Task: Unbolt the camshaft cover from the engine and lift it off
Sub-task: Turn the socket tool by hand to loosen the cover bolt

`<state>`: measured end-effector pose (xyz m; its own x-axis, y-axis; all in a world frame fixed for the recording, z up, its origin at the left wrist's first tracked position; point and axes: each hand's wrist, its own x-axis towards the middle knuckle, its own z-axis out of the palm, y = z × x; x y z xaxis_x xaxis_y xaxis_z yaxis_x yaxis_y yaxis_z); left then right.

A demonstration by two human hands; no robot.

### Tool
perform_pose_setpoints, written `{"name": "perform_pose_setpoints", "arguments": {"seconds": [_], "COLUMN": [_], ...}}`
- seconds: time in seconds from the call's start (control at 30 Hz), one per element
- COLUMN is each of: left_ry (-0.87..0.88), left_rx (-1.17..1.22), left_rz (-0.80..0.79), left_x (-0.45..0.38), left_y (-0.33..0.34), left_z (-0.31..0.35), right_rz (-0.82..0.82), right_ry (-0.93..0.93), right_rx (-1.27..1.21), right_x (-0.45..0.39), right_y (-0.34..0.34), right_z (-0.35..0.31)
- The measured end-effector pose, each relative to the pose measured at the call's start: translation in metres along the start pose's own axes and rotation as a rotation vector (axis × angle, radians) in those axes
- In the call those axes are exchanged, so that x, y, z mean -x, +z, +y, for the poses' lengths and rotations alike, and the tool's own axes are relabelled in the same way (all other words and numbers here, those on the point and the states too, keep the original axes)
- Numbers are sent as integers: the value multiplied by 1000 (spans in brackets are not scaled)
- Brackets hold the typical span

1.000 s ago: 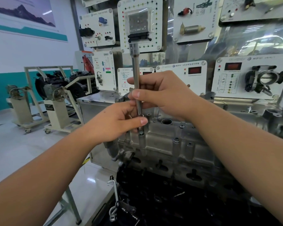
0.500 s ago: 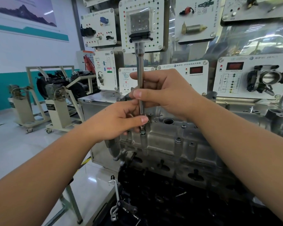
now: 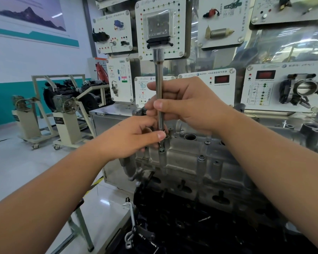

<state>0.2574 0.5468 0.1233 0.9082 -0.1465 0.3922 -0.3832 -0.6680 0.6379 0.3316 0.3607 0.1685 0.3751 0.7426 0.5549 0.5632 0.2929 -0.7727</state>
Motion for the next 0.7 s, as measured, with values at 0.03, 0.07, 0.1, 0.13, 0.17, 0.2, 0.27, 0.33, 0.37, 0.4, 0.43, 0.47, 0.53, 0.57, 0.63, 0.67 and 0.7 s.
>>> {"name": "perform_pose_setpoints", "arguments": {"seconds": [0.03, 0.07, 0.1, 0.13, 0.17, 0.2, 0.27, 0.33, 0.37, 0.4, 0.43, 0.47, 0.53, 0.57, 0.63, 0.67, 0.7], "left_ry": [14, 27, 39, 49, 59, 64, 62, 43, 28, 14, 6, 2, -2, 4, 19, 28, 41], "left_rx": [-13, -15, -14, -23, -26, -12, 27, 71, 83, 87, 85, 84, 72, 58, 34, 40, 54], "left_rz": [27, 56, 80, 95, 102, 102, 68, 10, -18, -37, -46, -45, -12, 12, 56, 64, 58], "left_x": [-1, -1, -1, -1, -1, -1, -1, 0, 0, 1, 1, 1, 0, -1, -3, -3, -3], "left_y": [2, 3, 4, 5, 6, 7, 8, 5, 4, 1, 0, -1, 0, 1, 4, 5, 5], "left_z": [-2, -3, -4, -4, -4, -3, 0, 1, 1, 1, 0, 0, -1, -3, -5, -5, -5], "right_rz": [4, 14, 27, 38, 49, 60, 68, 49, 35, 18, 8, 5, 18, 30, 62, 83, 105], "right_ry": [-11, -30, -54, -78, -94, -101, -101, -76, -57, -39, -27, -22, -37, -52, -80, -87, -90], "right_rx": [-7, 4, 32, 69, 104, 135, 167, 143, 120, 101, 90, 86, 90, 106, 150, 163, 176], "right_x": [0, 0, 0, 0, -1, -2, -3, -3, -2, -2, -1, -1, -1, 0, 0, -1, -2], "right_y": [1, 3, 5, 5, 5, 4, 2, 0, -1, -1, -1, -1, 1, 3, 6, 7, 7], "right_z": [0, 1, 1, 2, 2, 3, 3, 3, 2, 2, 2, 2, 3, 3, 3, 4, 4]}}
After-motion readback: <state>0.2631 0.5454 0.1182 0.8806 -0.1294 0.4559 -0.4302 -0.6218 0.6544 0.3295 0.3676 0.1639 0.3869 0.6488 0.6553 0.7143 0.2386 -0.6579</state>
